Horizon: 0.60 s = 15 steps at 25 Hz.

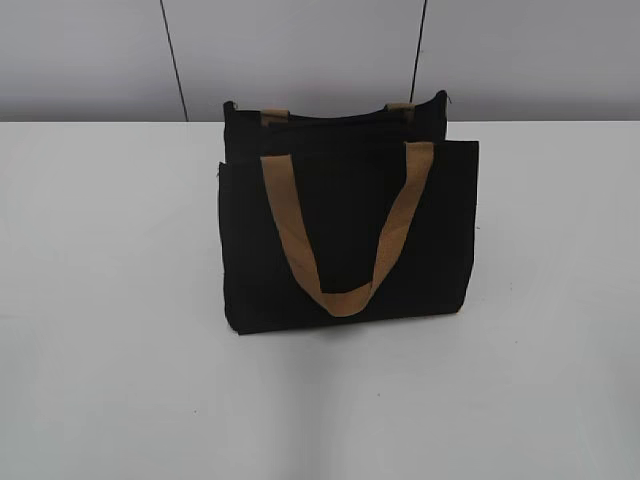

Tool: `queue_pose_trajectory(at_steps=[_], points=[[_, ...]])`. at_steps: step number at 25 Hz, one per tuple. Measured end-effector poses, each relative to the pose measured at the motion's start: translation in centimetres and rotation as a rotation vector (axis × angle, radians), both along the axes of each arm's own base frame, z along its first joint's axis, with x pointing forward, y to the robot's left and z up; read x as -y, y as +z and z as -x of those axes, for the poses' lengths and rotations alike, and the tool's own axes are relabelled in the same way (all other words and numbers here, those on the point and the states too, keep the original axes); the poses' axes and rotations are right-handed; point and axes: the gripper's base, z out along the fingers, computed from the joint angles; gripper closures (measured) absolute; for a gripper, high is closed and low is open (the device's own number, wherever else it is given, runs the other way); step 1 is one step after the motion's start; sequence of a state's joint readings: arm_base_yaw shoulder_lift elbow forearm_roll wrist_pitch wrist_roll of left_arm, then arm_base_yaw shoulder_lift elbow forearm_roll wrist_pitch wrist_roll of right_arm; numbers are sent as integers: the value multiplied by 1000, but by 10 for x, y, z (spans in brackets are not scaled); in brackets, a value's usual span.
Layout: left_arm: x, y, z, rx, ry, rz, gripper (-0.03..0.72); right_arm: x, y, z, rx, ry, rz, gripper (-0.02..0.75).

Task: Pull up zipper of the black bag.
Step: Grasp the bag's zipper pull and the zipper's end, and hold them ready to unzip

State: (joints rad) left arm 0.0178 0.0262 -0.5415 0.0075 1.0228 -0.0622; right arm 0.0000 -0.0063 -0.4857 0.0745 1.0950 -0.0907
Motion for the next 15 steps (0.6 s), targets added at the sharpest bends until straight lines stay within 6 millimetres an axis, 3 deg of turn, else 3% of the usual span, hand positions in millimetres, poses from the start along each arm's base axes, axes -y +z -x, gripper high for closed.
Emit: queue_pose_trajectory(at_steps=[7, 15], points=[[0, 40, -33, 215, -3, -4, 449, 0, 0, 0, 0, 0, 0, 357], [4, 65, -89, 406, -65, -2, 447, 0, 0, 0, 0, 0, 0, 357]])
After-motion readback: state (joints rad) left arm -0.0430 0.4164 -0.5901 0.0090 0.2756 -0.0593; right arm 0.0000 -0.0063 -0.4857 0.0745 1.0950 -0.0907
